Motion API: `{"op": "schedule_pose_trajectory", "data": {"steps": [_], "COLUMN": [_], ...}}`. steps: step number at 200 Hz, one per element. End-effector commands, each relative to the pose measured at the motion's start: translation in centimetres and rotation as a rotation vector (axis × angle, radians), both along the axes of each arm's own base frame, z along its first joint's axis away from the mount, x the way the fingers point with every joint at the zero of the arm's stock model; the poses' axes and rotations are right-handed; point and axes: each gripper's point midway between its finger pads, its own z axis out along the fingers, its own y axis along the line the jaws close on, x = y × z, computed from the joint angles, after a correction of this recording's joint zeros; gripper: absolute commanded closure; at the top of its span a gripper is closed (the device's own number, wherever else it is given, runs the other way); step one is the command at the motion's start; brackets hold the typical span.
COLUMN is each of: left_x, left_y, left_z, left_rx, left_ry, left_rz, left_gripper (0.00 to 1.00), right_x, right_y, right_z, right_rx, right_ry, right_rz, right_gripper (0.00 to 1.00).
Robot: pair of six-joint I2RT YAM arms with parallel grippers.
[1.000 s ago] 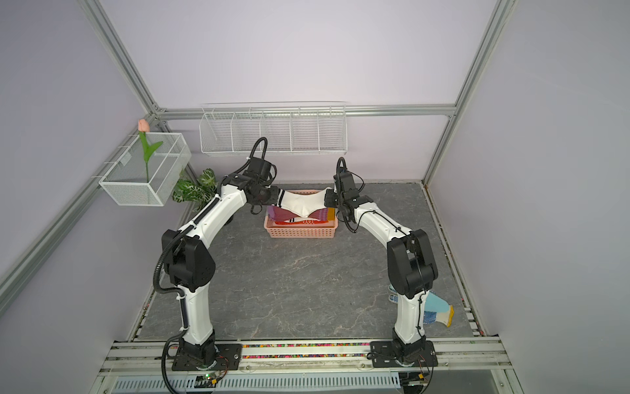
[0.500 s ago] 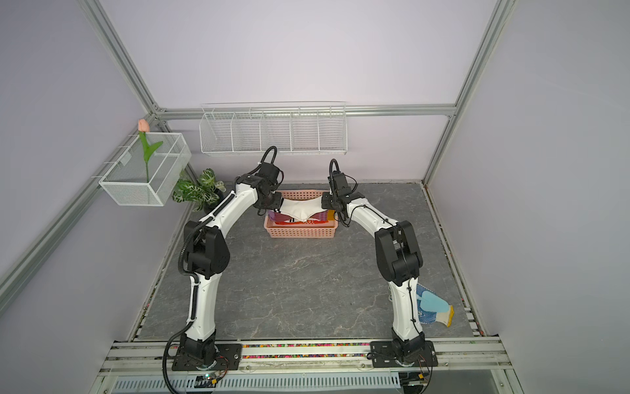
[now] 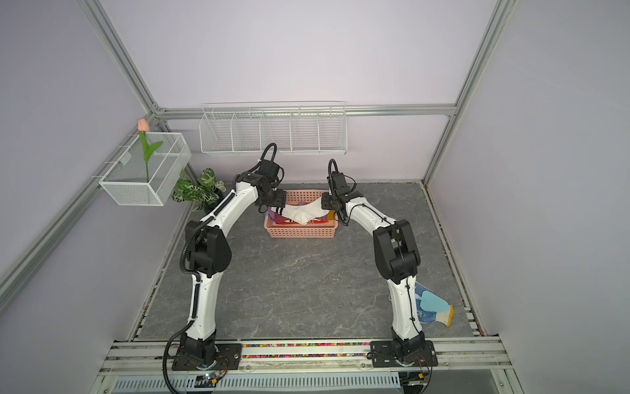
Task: Place the socks together as a pair
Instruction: Place a pair of socks in the bin, then reset both arms
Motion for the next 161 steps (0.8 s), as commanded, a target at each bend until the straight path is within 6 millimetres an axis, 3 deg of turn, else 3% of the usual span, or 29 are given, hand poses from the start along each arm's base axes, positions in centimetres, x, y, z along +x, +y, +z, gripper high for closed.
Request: {"op": "schedule_pose_trajectory", "data": {"steps": [1, 32, 43, 49, 61, 77, 90, 94, 101, 118, 128, 147, 161], "left_x": [-0.8, -3.1, -4.2, -4.9, -6.2, -8.2, -9.9, -10.4, -11.3, -13.2, -14.0, -15.8, -16.9], "left_y": [-0.2, -0.7, -0.7, -0.5, -0.1, 1.0, 2.3, 2.9, 4.0, 7.4, 10.3, 16.0, 19.3], "left_z": [5.6, 10.8, 12.7, 13.7, 15.4, 17.0, 17.8, 18.0, 18.3, 17.5, 16.3, 12.5, 9.8], "left_rx": [-0.085, -0.200, -0.243, -0.270, -0.317, -0.367, -0.387, -0.387, -0.380, -0.331, -0.284, -0.158, -0.090], "left_ry": [-0.067, -0.170, -0.221, -0.251, -0.309, -0.383, -0.454, -0.480, -0.523, -0.628, -0.705, -0.779, -0.779], "left_rz": [-0.006, -0.034, -0.039, -0.037, -0.031, -0.006, 0.018, 0.030, 0.058, 0.163, 0.284, 0.511, 0.634], "left_gripper": [0.21, 0.17, 0.10, 0.00, 0.01, 0.01, 0.01, 0.01, 0.01, 0.00, 0.00, 0.00, 0.00], "right_x": [-1.1, -4.5, -6.0, -6.8, -8.6, -10.9, -12.7, -13.2, -14.1, -16.2, -17.5, -19.0, -19.4], "right_y": [-1.1, -2.6, -3.5, -4.1, -5.5, -7.8, -9.8, -10.4, -11.3, -13.6, -15.6, -18.6, -20.1], "right_z": [7.6, 13.5, 15.2, 15.7, 17.4, 18.4, 18.6, 18.5, 18.2, 17.8, 16.1, 13.8, 10.8], "right_rx": [0.029, 0.068, 0.076, 0.078, 0.083, 0.058, 0.016, 0.002, -0.024, -0.118, -0.185, -0.281, -0.330], "right_ry": [-0.135, -0.249, -0.292, -0.313, -0.376, -0.446, -0.494, -0.506, -0.530, -0.631, -0.662, -0.730, -0.730], "right_rz": [-0.002, 0.008, -0.003, -0.015, -0.040, -0.090, -0.134, -0.150, -0.164, -0.186, -0.243, -0.342, -0.373], "right_gripper": [0.47, 0.38, 0.36, 0.32, 0.26, 0.20, 0.00, 0.10, 0.12, 0.12, 0.11, 0.12, 0.12]}}
